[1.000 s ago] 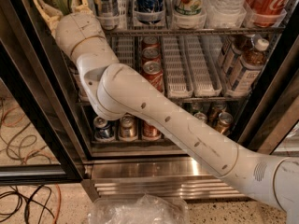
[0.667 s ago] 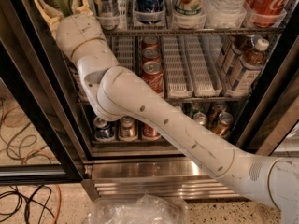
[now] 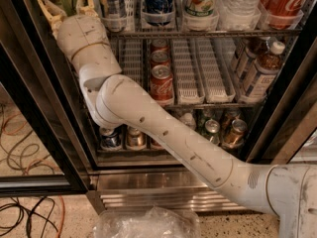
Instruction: Pick green can from top shelf of fridge
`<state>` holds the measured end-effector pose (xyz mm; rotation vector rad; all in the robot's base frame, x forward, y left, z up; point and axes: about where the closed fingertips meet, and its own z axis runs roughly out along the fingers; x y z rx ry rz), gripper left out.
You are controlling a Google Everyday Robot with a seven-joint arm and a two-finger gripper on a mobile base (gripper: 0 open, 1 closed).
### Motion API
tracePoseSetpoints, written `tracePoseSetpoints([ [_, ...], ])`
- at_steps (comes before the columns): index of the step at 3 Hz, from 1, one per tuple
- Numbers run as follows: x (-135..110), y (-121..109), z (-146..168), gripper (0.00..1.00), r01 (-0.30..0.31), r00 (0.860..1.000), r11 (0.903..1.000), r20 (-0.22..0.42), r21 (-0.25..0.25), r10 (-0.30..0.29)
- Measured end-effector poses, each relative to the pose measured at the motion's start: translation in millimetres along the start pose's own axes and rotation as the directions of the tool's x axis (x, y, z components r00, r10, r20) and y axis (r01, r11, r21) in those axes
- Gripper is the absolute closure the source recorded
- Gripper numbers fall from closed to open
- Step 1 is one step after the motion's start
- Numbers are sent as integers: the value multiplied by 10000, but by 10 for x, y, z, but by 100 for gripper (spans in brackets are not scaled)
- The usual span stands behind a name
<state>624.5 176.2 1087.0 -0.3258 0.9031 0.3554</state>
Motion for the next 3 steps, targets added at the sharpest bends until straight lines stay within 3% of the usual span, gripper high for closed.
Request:
tracePoseSetpoints([
  [3,13,-11,28,100,-123,9999,9999,44,85,123],
])
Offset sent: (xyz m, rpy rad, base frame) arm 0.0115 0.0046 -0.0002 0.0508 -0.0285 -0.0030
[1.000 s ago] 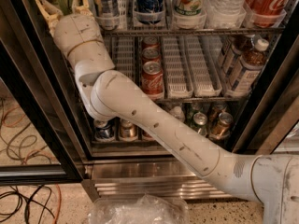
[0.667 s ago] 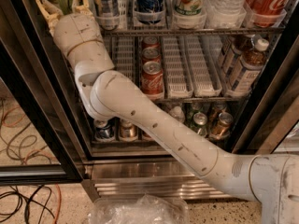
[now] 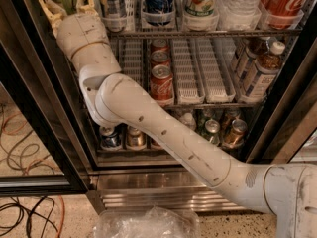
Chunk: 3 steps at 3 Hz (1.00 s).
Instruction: Pick green can from top shelf of fridge
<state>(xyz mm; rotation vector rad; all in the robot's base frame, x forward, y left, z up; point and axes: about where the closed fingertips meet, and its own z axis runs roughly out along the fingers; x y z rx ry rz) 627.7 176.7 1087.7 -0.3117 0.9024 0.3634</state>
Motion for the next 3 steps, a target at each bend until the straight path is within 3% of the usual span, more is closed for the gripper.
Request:
tracePoseSetpoints([
  [3,-86,44,94,100,-449,9977,9990,508,-27,449],
])
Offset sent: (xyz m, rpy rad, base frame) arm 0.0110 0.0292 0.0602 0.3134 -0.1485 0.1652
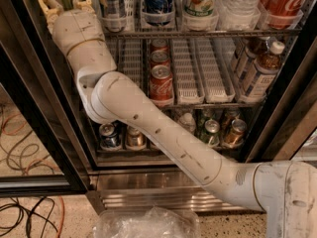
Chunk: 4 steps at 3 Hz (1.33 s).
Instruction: Pick green can from top shelf of fridge
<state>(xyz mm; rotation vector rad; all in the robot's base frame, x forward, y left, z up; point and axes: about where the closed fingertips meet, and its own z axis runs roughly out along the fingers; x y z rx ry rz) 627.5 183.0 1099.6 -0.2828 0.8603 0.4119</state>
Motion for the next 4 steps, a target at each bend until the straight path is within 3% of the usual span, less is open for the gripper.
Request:
tracePoseSetpoints([
  [2,-55,7,20,100,-219,9991,9997,375,119,214],
  [3,-124,32,8,100,-435,9951,9989,895,178,417],
  [4,-355,43,-244,100,-450,9852,9990,1659,51,435],
])
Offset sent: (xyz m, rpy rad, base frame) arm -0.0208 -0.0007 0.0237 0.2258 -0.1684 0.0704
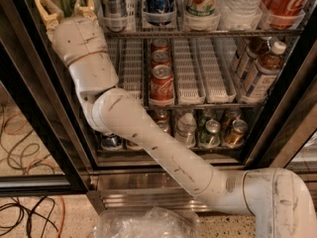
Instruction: Pick green can from top shelf of fridge
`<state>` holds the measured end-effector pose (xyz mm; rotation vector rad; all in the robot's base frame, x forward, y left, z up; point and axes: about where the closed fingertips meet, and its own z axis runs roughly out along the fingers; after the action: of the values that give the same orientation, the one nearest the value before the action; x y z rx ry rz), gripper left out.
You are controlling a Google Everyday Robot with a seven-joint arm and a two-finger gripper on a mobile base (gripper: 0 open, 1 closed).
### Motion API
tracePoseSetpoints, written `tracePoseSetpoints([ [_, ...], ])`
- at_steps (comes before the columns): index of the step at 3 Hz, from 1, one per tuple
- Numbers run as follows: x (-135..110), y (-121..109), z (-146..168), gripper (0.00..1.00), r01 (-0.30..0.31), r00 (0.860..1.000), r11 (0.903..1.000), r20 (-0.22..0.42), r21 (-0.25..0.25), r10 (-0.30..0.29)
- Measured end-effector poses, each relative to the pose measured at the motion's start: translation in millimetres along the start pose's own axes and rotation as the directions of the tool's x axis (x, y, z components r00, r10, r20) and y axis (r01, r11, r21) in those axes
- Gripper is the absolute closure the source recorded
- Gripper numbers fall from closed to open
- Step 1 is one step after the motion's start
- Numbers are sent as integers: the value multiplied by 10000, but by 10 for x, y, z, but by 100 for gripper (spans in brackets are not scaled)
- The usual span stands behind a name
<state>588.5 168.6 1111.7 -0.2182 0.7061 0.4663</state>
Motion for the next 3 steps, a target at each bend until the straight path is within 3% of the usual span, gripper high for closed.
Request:
tracePoseSetpoints([
  [1,-43,-12,-65,100,14,10000,10000,15,-18,-14],
  [3,-33,-67,-368,100,415,9975,9960,-531,-786,-458],
])
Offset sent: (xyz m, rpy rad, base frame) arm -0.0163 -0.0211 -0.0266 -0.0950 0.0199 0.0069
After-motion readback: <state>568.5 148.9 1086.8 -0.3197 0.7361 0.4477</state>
